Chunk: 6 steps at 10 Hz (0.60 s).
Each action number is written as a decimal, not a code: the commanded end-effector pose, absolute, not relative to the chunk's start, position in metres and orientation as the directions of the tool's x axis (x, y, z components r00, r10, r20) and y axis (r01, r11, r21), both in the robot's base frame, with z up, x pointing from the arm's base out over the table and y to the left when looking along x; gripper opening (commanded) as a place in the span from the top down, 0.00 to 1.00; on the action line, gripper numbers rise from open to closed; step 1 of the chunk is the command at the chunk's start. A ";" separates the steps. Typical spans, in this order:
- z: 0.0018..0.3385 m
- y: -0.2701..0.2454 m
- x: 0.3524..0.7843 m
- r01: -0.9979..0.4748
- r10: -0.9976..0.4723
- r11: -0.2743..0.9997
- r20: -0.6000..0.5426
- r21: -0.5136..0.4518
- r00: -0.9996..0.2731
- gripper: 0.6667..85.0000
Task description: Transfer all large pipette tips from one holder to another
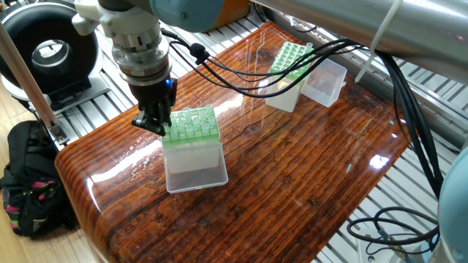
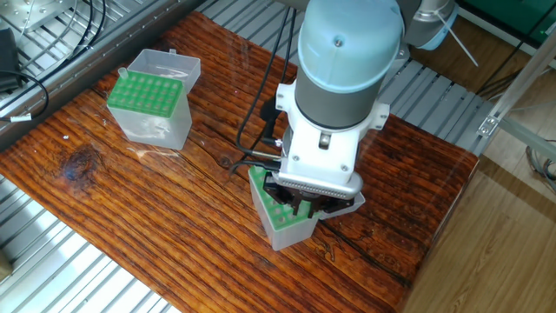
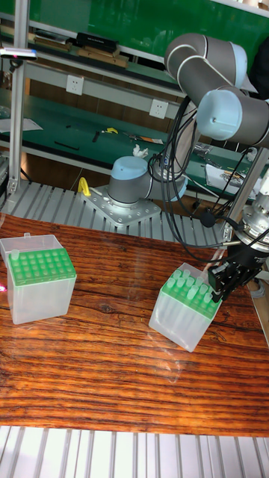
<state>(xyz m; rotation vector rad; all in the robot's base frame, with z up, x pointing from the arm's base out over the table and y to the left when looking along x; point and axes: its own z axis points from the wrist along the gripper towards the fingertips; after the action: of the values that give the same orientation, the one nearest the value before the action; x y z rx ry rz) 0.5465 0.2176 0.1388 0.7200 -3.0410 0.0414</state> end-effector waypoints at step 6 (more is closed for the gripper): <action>0.141 0.222 0.550 -0.439 -0.439 0.898 0.027 -0.025 -0.898 0.76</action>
<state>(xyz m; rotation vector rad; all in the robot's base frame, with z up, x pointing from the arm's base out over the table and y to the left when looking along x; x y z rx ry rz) 0.5493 0.2192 0.1398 0.7104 -3.0385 0.0614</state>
